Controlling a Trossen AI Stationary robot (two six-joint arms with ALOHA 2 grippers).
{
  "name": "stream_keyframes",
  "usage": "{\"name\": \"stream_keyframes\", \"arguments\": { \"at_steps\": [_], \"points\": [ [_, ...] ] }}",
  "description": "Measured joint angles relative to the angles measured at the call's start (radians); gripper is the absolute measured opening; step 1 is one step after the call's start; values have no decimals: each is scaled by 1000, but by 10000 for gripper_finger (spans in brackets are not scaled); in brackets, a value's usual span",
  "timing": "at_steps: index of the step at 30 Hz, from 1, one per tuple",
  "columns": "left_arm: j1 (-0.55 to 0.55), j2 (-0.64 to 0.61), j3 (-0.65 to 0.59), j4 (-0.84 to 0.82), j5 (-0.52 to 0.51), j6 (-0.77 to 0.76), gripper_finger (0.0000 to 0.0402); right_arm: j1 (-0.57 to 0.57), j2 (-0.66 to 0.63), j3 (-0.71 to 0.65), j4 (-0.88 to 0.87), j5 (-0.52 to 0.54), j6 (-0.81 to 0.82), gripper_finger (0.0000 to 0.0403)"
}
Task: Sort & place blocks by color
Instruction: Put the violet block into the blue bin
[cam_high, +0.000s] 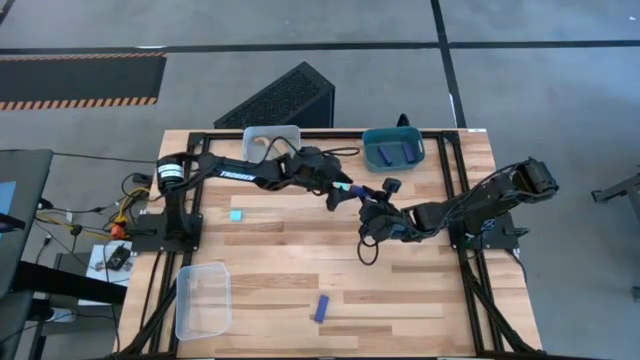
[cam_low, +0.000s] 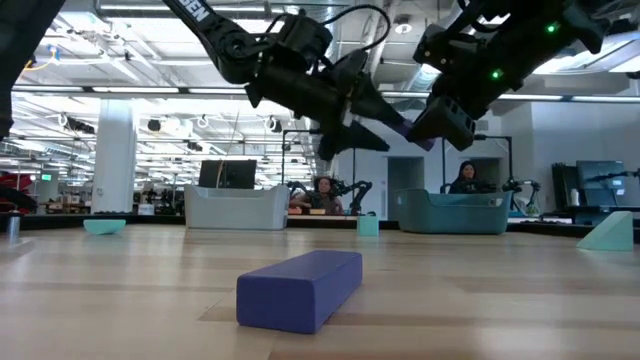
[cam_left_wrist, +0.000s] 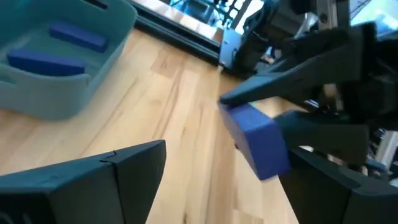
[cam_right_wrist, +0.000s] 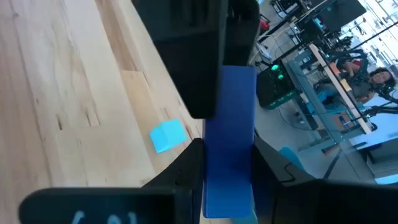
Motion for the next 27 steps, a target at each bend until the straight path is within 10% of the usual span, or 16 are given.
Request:
{"name": "stream_keyframes", "arguments": {
  "at_steps": [6, 17, 27],
  "points": [
    [-6, 14, 16, 15, -7, 5, 243, 1, 0, 0, -9, 0, -2, 98],
    [-3, 14, 16, 28, 11, 46, 33, 2, 0, 0, -15, 11, -8, 98],
    [45, 14, 28, 42, -69, 142, 40, 42, -30, 1, -70, 66, 246, 189]
  ]
}}
